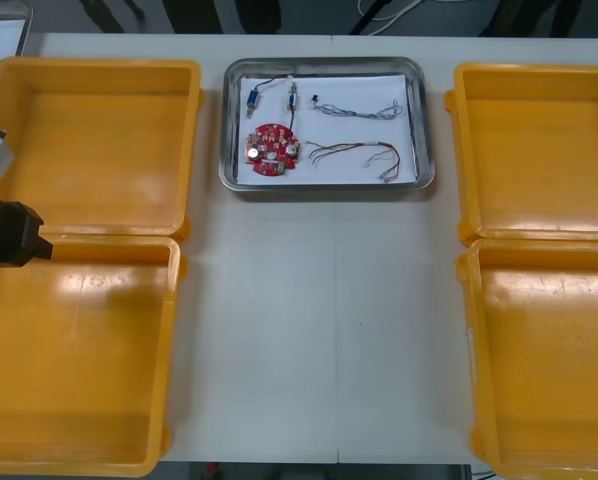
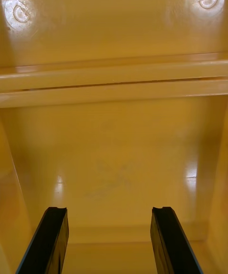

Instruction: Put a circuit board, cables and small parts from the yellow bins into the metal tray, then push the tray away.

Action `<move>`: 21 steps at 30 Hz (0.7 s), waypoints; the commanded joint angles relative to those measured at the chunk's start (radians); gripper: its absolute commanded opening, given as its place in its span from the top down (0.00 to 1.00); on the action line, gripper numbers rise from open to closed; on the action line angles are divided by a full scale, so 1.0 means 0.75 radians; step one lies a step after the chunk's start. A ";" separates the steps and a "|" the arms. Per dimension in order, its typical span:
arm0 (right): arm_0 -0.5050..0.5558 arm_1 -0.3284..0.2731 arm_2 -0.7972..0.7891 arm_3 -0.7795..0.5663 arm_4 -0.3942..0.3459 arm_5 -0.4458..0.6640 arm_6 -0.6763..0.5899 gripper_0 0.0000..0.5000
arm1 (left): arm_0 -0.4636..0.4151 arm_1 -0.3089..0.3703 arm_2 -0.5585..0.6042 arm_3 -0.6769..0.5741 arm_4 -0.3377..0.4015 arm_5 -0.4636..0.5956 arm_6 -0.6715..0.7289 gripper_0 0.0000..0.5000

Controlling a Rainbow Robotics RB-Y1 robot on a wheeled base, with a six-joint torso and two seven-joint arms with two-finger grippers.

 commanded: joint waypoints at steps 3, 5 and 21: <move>0.001 -0.051 -0.046 -0.009 -0.012 0.006 0.074 0.00 | 0.021 -0.009 0.035 -0.035 -0.010 0.009 -0.052 0.00; 0.001 -0.051 -0.046 -0.009 -0.012 0.006 0.074 0.00 | 0.021 -0.009 0.035 -0.035 -0.010 0.009 -0.052 0.00; 0.001 -0.051 -0.046 -0.009 -0.012 0.006 0.074 0.00 | 0.021 -0.009 0.035 -0.035 -0.010 0.009 -0.052 0.00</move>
